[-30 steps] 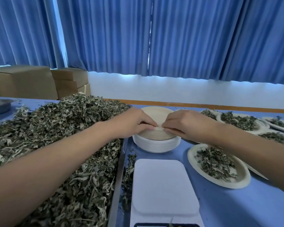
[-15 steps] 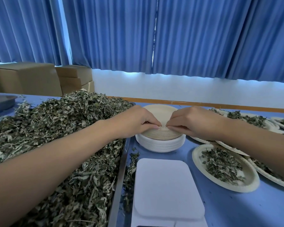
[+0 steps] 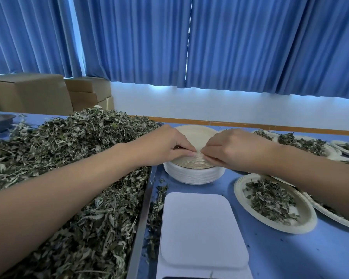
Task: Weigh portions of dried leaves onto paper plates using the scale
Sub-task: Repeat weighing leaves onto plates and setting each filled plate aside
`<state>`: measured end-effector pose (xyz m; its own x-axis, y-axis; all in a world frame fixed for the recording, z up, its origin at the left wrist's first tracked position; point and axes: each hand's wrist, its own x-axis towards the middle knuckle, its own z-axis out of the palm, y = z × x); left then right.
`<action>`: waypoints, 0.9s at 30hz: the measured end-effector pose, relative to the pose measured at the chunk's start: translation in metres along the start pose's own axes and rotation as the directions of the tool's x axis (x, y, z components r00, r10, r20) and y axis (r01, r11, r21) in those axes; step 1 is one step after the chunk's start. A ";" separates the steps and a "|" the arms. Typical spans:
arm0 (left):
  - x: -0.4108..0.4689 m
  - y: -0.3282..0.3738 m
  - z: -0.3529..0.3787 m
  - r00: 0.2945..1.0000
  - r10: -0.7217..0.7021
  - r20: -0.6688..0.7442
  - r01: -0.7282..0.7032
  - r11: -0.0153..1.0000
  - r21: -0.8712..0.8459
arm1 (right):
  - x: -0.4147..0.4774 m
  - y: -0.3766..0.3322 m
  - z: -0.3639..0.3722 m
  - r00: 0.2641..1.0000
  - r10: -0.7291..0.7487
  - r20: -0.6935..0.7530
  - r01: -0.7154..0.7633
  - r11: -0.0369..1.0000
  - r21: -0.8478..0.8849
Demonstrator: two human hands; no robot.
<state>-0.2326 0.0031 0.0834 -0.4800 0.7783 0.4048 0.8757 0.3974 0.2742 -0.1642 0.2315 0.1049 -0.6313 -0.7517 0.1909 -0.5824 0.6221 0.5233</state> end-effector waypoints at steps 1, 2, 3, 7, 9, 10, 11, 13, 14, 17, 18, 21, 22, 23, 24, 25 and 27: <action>0.000 0.000 0.001 1.000 -0.001 -0.008 0.001 1.000 0.006 | 0.000 -0.001 0.001 0.999 -0.016 -0.040 0.015 0.999 -0.029; 0.000 0.001 0.001 1.000 -0.003 -0.018 0.003 1.000 0.017 | -0.001 -0.001 0.001 0.996 -0.029 -0.086 0.025 0.998 -0.049; 0.000 0.003 0.001 1.000 -0.004 -0.029 0.005 1.000 0.029 | -0.001 -0.002 0.000 0.992 -0.038 -0.121 0.031 0.998 -0.063; 0.000 0.013 -0.004 0.997 0.026 -0.067 -0.016 0.990 0.138 | 0.000 -0.003 -0.005 0.986 -0.010 -0.167 -0.003 0.997 -0.075; 0.000 0.021 -0.010 0.989 0.043 -0.141 -0.014 0.980 0.199 | -0.001 -0.005 -0.012 0.981 0.062 -0.184 -0.073 0.996 -0.049; -0.002 0.026 -0.013 0.981 0.050 -0.186 -0.012 0.979 0.204 | -0.002 -0.007 -0.017 0.975 0.094 -0.201 -0.103 0.994 -0.035; -0.004 0.032 -0.017 0.972 0.066 -0.224 -0.021 0.980 0.200 | -0.005 -0.010 -0.024 0.968 0.121 -0.219 -0.129 0.991 -0.021; -0.014 0.048 -0.023 0.958 0.116 -0.262 -0.065 0.979 0.195 | -0.014 -0.021 -0.038 0.953 0.144 -0.267 -0.146 0.989 0.013; -0.020 0.056 -0.025 0.954 0.143 -0.262 -0.090 0.975 0.206 | -0.021 -0.027 -0.044 0.943 0.139 -0.304 -0.133 0.990 0.038; -0.050 0.084 -0.024 0.949 0.232 -0.211 -0.174 0.949 0.262 | -0.051 -0.057 -0.053 0.912 0.113 -0.394 -0.075 0.991 0.111; -0.062 0.092 -0.021 0.954 0.247 -0.171 -0.197 0.944 0.263 | -0.062 -0.069 -0.053 0.906 0.111 -0.408 -0.059 0.989 0.138; -0.100 0.114 -0.004 0.970 0.244 -0.006 -0.234 0.936 0.261 | -0.092 -0.110 -0.041 0.914 0.122 -0.386 -0.018 0.965 0.263; -0.111 0.119 0.003 0.971 0.232 0.054 -0.238 0.937 0.254 | -0.100 -0.122 -0.036 0.922 0.118 -0.369 0.001 0.952 0.307; -0.120 0.124 0.009 0.970 0.213 0.118 -0.236 0.942 0.237 | -0.106 -0.132 -0.032 0.930 0.108 -0.351 0.019 0.940 0.340; -0.126 0.128 0.013 0.966 0.185 0.180 -0.221 0.953 0.209 | -0.110 -0.140 -0.027 0.937 0.098 -0.335 0.032 0.932 0.361; -0.130 0.131 0.015 0.965 0.138 0.224 -0.177 0.971 0.161 | -0.114 -0.144 -0.023 0.940 0.108 -0.325 0.026 0.924 0.383; -0.132 0.136 0.010 0.977 0.019 0.211 -0.034 0.997 0.067 | -0.117 -0.146 -0.020 0.921 0.227 -0.316 -0.050 0.874 0.483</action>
<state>-0.0496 -0.0410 0.0581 -0.4413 0.8708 0.2170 0.8931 0.4025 0.2010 0.0051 0.2243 0.0222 -0.5520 -0.6201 0.5575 -0.7250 0.6872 0.0466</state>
